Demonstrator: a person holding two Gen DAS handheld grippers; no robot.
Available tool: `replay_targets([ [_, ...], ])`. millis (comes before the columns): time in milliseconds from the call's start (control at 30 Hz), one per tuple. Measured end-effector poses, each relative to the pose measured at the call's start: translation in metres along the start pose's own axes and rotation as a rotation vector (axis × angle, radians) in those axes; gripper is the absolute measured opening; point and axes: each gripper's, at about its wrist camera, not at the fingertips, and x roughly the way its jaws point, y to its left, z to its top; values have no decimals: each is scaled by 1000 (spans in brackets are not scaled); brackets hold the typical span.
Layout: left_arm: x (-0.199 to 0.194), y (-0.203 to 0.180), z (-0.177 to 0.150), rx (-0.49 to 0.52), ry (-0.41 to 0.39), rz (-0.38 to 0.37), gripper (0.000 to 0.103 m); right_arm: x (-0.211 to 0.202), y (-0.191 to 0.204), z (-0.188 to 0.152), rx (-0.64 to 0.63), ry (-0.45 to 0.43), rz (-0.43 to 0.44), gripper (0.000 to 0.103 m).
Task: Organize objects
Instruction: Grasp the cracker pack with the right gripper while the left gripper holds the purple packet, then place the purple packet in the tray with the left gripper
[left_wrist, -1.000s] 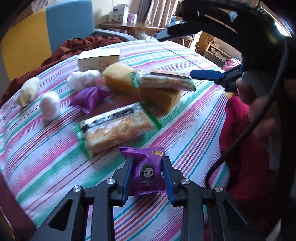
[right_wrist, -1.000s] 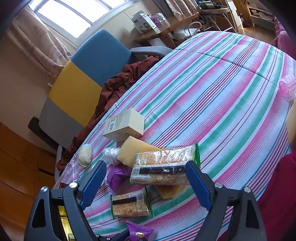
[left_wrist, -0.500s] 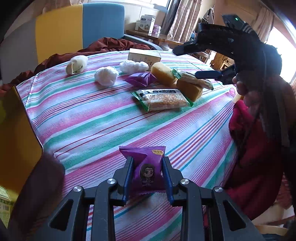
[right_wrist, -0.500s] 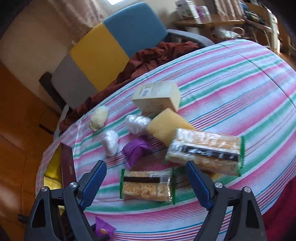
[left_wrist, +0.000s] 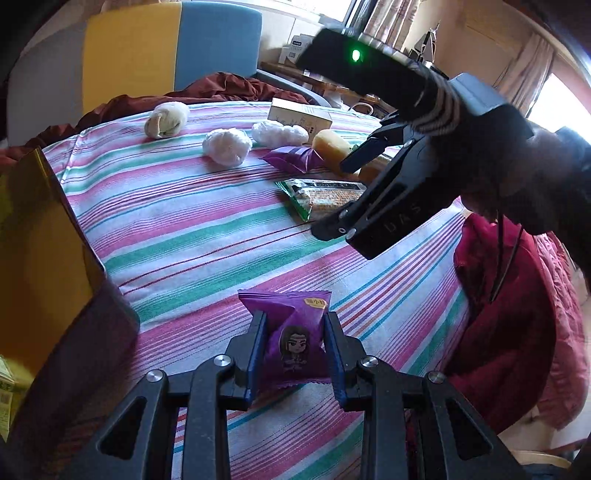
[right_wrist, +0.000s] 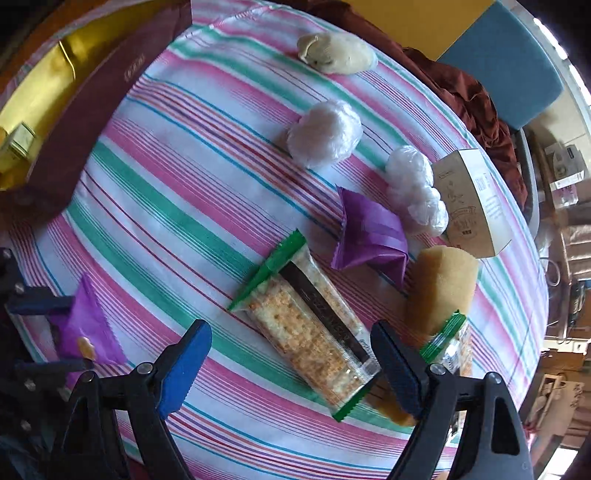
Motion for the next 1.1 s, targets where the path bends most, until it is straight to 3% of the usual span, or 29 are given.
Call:
replay_targets([
  [100,0,0,-2,-2,-5,-1,31,15,-14,0,29,24,-36,92],
  [200,-1,0,-2,-6,-6,-2,31,23,-32,-2,123,7,42,95],
  [233,-1,1,-3,-8,-8,-2,31,24,-34,-4,145,3,65,90],
  [267,-2,1,-4,-9,-9,-2,31,24,-35,-7,162,-4,99,73],
  [300,-2,0,-5,-9,-10,-1,31,21,-34,-10,176,-20,139,64],
  [367,-2,-1,-5,-3,-12,3,31,14,-25,-16,180,-53,127,46],
  [467,-3,-4,-5,7,-15,18,31,9,-11,-20,213,-80,76,44],
  [733,-22,-9,-7,34,-41,72,31,5,4,-25,375,-187,175,44],
  [933,-56,-7,-2,16,-106,114,31,8,2,-34,412,-223,204,44],
  [1100,-84,1,0,-22,-160,192,31,6,8,-29,393,-233,176,44],
])
